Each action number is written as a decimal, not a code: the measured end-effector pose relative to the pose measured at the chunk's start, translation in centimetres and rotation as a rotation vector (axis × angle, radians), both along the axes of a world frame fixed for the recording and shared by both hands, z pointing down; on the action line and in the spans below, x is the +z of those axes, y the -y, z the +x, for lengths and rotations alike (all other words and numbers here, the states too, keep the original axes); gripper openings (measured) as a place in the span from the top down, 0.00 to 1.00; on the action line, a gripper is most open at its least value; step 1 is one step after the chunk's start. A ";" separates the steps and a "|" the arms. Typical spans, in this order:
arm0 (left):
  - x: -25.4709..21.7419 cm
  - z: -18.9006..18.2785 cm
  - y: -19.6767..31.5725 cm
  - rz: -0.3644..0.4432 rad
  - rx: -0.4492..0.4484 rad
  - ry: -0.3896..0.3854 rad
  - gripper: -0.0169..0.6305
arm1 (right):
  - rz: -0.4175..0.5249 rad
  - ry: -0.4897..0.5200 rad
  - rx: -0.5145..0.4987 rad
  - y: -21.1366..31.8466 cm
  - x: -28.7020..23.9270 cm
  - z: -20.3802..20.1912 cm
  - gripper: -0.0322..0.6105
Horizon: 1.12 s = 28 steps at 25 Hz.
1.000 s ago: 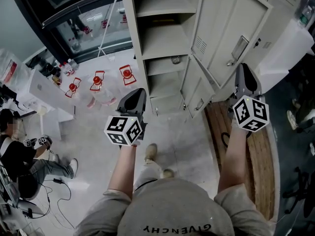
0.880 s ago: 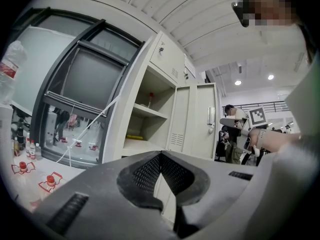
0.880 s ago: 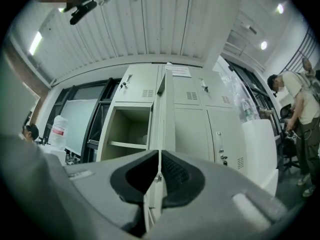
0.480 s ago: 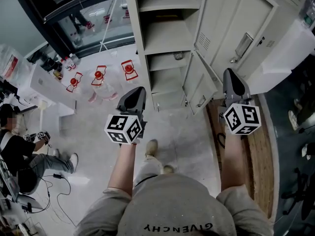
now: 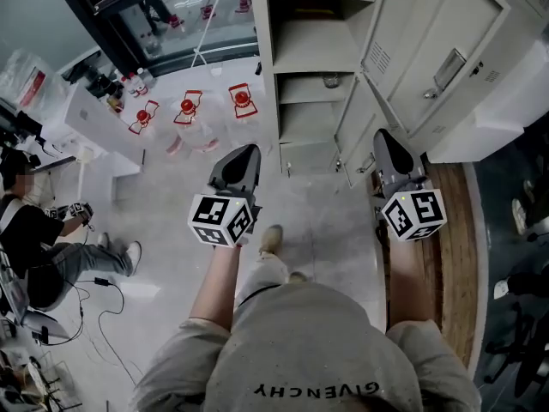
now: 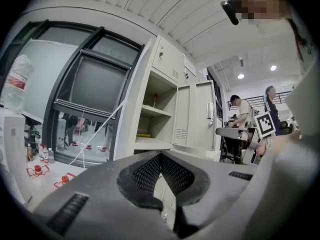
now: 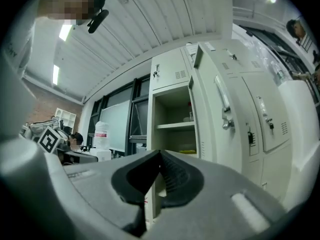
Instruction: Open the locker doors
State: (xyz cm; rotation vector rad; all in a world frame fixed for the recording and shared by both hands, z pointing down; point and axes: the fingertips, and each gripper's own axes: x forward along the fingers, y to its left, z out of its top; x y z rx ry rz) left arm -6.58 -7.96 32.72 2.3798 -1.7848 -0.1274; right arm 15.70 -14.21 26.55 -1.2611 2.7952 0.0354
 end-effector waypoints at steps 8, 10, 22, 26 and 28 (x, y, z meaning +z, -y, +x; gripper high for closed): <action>0.0 0.3 -3.0 0.028 -0.024 0.019 0.98 | -0.032 0.003 -0.071 -3.6 2.9 -2.3 0.95; 0.1 0.4 -3.8 0.034 -0.033 0.022 0.98 | -0.030 -0.007 -0.080 -4.6 3.4 -2.5 0.95; 0.2 1.0 -6.4 0.042 -0.089 0.038 0.98 | -0.039 -0.019 -0.096 -6.9 4.9 -0.2 0.95; -0.1 1.3 -6.7 0.043 -0.093 0.041 0.98 | -0.044 -0.015 -0.095 -7.2 5.0 0.4 0.95; -0.3 1.5 -6.8 0.048 -0.094 0.041 0.98 | -0.041 -0.014 -0.096 -7.5 5.0 0.7 0.95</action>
